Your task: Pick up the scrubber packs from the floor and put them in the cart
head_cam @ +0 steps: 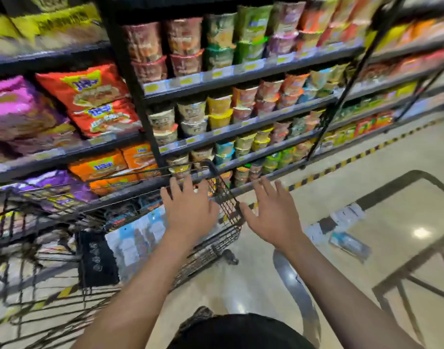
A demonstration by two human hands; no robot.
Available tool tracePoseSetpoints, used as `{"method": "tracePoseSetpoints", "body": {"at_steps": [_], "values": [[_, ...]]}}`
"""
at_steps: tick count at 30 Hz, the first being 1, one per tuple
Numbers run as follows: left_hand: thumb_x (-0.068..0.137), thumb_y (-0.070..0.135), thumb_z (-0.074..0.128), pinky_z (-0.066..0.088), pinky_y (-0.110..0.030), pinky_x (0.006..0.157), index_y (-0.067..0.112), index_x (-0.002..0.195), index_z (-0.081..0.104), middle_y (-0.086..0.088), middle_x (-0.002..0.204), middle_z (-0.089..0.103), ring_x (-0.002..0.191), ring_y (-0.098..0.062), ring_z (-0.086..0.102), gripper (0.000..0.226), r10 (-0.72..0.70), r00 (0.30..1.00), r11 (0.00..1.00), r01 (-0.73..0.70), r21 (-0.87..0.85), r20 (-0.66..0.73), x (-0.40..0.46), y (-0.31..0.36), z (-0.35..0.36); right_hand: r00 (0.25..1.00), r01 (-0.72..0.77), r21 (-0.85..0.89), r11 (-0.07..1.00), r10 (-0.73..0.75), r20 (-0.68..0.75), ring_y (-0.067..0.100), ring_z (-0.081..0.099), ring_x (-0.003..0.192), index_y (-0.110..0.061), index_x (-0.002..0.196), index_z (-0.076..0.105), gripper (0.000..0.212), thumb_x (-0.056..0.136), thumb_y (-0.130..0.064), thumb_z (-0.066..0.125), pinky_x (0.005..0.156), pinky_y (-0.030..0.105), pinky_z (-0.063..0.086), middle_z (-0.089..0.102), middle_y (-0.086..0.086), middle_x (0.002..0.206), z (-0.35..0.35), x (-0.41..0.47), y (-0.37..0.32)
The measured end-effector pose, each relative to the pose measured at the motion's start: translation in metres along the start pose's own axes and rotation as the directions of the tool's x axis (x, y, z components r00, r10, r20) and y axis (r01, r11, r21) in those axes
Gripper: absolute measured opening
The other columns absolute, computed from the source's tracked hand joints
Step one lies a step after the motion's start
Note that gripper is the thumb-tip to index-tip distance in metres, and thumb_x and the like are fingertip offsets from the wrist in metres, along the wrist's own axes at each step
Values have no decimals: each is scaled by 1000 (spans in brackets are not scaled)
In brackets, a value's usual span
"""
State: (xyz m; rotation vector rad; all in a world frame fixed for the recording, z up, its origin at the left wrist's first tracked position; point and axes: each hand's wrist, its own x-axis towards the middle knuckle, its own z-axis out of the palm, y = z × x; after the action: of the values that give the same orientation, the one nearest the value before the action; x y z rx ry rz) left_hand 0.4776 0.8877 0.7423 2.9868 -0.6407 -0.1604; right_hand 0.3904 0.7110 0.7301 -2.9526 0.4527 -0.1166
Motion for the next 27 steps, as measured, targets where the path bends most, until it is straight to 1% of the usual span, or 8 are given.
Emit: {"method": "tracePoseSetpoints", "body": {"at_steps": [4, 7, 9, 13, 16, 19, 22, 27], "values": [[85, 54, 38, 26, -63, 115, 23, 149, 49, -15, 156, 43, 144, -47, 34, 72, 217, 976, 976, -217, 13, -15, -16, 104, 18, 975, -221, -36, 975, 221, 8, 44, 32, 148, -13, 157, 39, 80, 97, -64, 29, 114, 55, 32, 34, 13, 165, -20, -73, 92], [89, 57, 39, 27, -62, 115, 24, 150, 47, -15, 158, 40, 145, -46, 32, 71, 374, 926, 927, -376, 23, 52, -39, 185, 41, 924, -377, -21, 926, 375, -74, 45, 47, 135, -13, 149, 50, 78, 95, -65, 29, 105, 52, 41, 50, 13, 154, -29, -147, 167], [91, 56, 43, 33, -62, 112, 21, 147, 51, -16, 151, 48, 140, -45, 40, 67, 474, 878, 879, -477, 26, 71, -55, 235, 58, 872, -484, -31, 874, 479, -104, 43, 52, 126, -14, 143, 54, 71, 95, -62, 35, 100, 48, 45, 55, 11, 148, -36, -199, 211], [84, 52, 50, 49, -62, 94, 13, 131, 67, -21, 132, 64, 116, -46, 61, 63, 610, 784, 788, -616, 17, 117, -82, 315, 91, 723, -690, -29, 724, 686, -75, 38, 46, 142, -14, 152, 47, 80, 96, -70, 32, 117, 50, 34, 48, 10, 157, -29, -293, 283], [84, 54, 44, 49, -62, 91, 12, 127, 69, -23, 130, 65, 113, -48, 62, 65, 649, 747, 754, -657, 9, 141, -98, 358, 105, 654, -754, -11, 656, 751, -92, 41, 55, 133, -4, 143, 57, 79, 95, -64, 40, 115, 50, 36, 57, 19, 147, -20, -338, 317], [90, 55, 46, 43, -61, 102, 16, 135, 62, -20, 140, 58, 125, -47, 54, 62, 671, 722, 729, -684, 29, 172, -97, 394, 121, 598, -801, -15, 599, 800, -49, 44, 55, 131, -7, 143, 56, 70, 94, -58, 56, 112, 51, 41, 59, 19, 145, -26, -344, 341], [92, 55, 56, 35, -61, 109, 19, 142, 57, -18, 149, 51, 134, -46, 46, 61, 664, 730, 736, -676, 31, 161, -82, 428, 139, 594, -804, -28, 593, 805, -8, 40, 57, 132, -4, 141, 58, 74, 94, -60, 45, 114, 53, 40, 60, 20, 143, -18, -336, 379], [93, 57, 45, 27, -62, 111, 18, 146, 53, -20, 152, 47, 137, -47, 41, 67, 627, 760, 770, -637, 9, 170, -33, 493, 168, 649, -751, -65, 657, 753, 107, 47, 53, 132, -7, 145, 54, 86, 91, -70, 30, 108, 57, 44, 53, 18, 151, -8, -289, 470]]}}
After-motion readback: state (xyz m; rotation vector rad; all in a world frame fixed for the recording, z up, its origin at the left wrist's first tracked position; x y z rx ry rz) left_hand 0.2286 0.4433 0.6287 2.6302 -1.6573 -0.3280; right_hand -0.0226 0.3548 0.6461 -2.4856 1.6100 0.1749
